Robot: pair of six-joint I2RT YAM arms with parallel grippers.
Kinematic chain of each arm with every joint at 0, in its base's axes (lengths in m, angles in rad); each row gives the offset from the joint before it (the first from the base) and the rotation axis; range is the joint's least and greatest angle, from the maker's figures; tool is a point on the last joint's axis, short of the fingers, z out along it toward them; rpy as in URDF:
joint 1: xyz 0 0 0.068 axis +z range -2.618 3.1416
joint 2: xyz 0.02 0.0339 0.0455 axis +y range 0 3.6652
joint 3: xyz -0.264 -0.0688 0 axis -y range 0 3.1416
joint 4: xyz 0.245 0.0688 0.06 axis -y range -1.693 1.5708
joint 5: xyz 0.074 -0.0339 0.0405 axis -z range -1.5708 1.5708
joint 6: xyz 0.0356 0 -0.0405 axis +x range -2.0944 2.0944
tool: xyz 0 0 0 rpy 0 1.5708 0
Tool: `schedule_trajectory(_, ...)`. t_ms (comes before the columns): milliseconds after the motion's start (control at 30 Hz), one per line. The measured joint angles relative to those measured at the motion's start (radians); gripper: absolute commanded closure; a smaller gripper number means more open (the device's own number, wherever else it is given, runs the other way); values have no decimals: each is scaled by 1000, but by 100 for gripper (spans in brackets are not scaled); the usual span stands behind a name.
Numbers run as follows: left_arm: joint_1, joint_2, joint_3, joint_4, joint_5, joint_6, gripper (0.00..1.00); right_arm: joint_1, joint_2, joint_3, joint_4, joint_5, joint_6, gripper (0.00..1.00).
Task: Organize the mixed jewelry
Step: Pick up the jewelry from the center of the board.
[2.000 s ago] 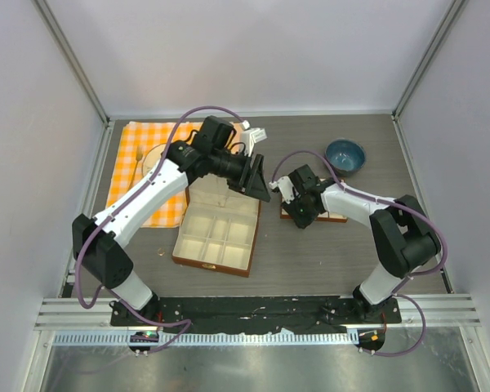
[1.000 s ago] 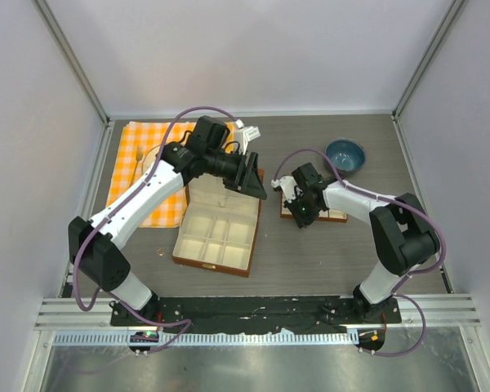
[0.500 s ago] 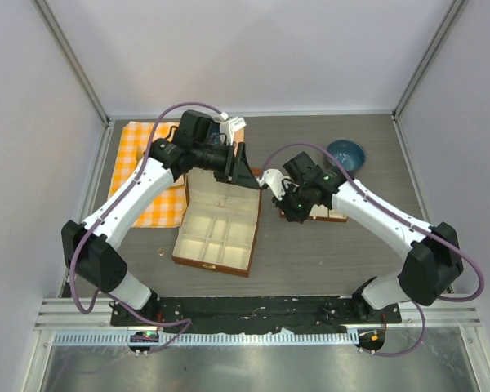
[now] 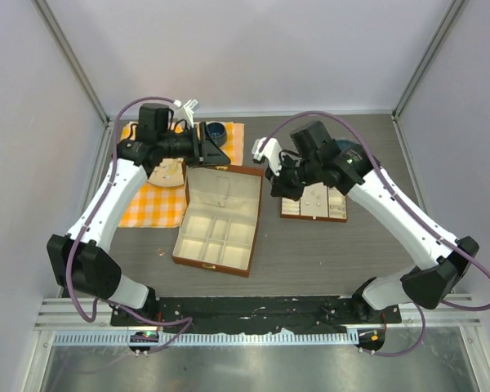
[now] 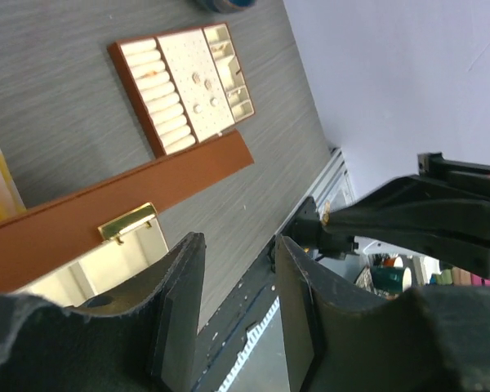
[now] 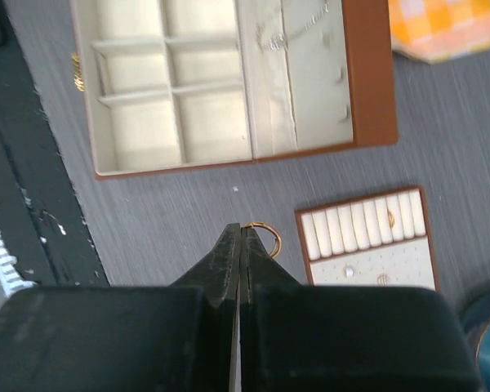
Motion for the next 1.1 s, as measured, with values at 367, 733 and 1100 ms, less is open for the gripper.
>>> schedule_trajectory(367, 60, -3, 54, 73, 68, -27, 55, -254, 64, 348, 27, -604, 171, 99)
schedule_trajectory(733, 48, -39, -21, 531, 146, -251, 54, -296, 270, 521, 271, -1062, 512, 99)
schedule_trajectory(1100, -53, 2, -147, 1193, 303, -509, 51, -230, 334, 607, 301, -1138, 561, 99)
